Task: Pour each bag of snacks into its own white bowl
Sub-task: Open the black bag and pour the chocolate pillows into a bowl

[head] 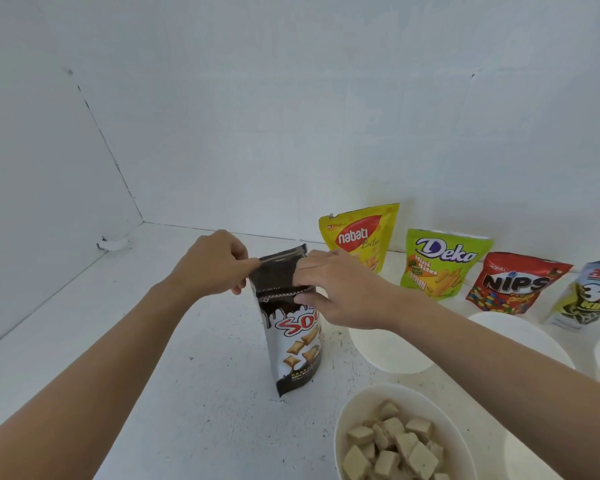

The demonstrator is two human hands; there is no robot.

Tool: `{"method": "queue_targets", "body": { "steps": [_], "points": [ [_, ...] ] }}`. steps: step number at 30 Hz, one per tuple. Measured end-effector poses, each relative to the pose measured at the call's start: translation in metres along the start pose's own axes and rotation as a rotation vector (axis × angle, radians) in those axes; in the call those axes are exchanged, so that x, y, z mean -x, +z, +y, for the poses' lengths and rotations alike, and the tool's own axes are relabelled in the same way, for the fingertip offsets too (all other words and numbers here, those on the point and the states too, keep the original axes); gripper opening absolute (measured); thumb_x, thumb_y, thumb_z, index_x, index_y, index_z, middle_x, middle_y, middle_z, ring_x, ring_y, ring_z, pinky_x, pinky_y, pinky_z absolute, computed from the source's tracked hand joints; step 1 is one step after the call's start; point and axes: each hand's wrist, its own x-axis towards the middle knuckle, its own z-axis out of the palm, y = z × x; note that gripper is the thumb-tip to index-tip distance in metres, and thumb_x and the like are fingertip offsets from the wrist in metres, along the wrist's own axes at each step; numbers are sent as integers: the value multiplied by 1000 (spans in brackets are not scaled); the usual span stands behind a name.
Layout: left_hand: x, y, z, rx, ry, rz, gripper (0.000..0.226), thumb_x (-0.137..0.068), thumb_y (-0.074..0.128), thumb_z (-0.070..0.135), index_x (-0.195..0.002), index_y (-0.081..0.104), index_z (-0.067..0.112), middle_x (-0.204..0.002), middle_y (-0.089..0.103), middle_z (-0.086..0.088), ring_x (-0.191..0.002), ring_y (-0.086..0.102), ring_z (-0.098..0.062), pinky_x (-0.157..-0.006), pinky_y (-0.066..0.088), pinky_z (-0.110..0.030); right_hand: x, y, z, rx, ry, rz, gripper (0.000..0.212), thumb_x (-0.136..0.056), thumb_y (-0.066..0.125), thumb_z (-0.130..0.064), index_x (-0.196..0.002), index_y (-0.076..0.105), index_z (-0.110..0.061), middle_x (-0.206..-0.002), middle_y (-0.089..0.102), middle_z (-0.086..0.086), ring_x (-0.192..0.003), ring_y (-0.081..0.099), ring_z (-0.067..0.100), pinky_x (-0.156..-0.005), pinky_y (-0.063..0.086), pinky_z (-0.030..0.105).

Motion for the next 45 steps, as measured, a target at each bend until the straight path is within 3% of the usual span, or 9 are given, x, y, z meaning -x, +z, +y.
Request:
{"method": "queue_targets", "body": {
  "steps": [9, 12, 15, 21, 25, 28, 35, 38, 45],
  "points": [
    [-12, 7, 0, -80, 59, -65, 8, -81, 76, 26, -75, 71, 24, -54, 70, 6, -53, 66, -6, -59, 52, -24, -4, -4, -9, -31, 39, -75, 15, -97, 61, -30, -109, 63, -22, -88, 61, -7, -83, 55, 15, -82, 31, 29],
    [-20, 3, -9, 36, 5, -19, 20, -81, 81, 31, -68, 72, 18, -48, 64, 6, -48, 56, -11, -53, 43, -22, -2, -4, -10, -78, 74, -103, 15, -94, 65, -30, -102, 64, -17, -91, 67, 0, -80, 60, 21, -69, 46, 35],
    [-22, 4, -12, 174, -41, -53, 27, -81, 83, 30, -67, 72, 9, -50, 63, 0, -41, 48, -10, -53, 40, -23, -2, -6, -13, -37, 59, -121, 16, -94, 64, -29, -101, 62, -14, -92, 67, 4, -79, 59, 24, -62, 39, 27],
    [-10, 14, -17, 391, -51, -121, 22, -92, 72, 33, -88, 74, 11, -82, 77, -7, -62, 73, -16, -65, 54, -28, 4, -7, -19, 65, 51, -47, 26, -98, 58, -30, -122, 52, -27, -99, 68, -2, -83, 56, 19, -95, 35, 38],
    [8, 24, -24, 576, -75, -289, 49, -98, 47, 59, -109, 73, 19, -92, 78, -3, -84, 78, -22, -85, 62, -37, 6, -5, -22, 159, -41, 33, 54, -91, 61, -15, -138, 40, -32, -110, 71, -10, -92, 59, 16, -97, 33, 42],
    [22, 36, -39, 668, -59, -336, 52, -105, 36, 52, -117, 69, 14, -100, 77, -7, -93, 77, -25, -92, 58, -41, 5, -1, -21, 257, -116, 57, 67, -85, 63, -11, -140, 35, -37, -108, 69, -11, -96, 58, 18, -96, 33, 44],
    [58, 91, -79, 663, 15, -469, 36, -90, 68, 11, -126, 64, 14, -123, 71, 5, -116, 68, -11, -104, 52, -40, -12, 0, -28, 166, -263, -2, 46, -90, 61, -17, -132, 57, -38, -103, 67, -15, -126, 45, 18, -115, 23, 56],
    [67, 115, -80, 584, 22, -451, 46, -87, 79, 34, -130, 61, 30, -123, 69, 14, -115, 67, -7, -97, 56, -30, -24, -2, -33, 89, -270, -79, 35, -97, 57, -14, -125, 62, -32, -99, 67, -9, -136, 45, 19, -121, 14, 59],
    [76, 139, -79, 633, 19, -212, 38, -92, 61, 44, -123, 65, 21, -116, 73, 12, -108, 70, -10, -95, 57, -24, -33, 2, -31, 87, -352, 38, 23, -96, 52, -5, -102, 72, -16, -85, 56, 4, -106, 60, 33, -99, 42, 49]
  ]
}}
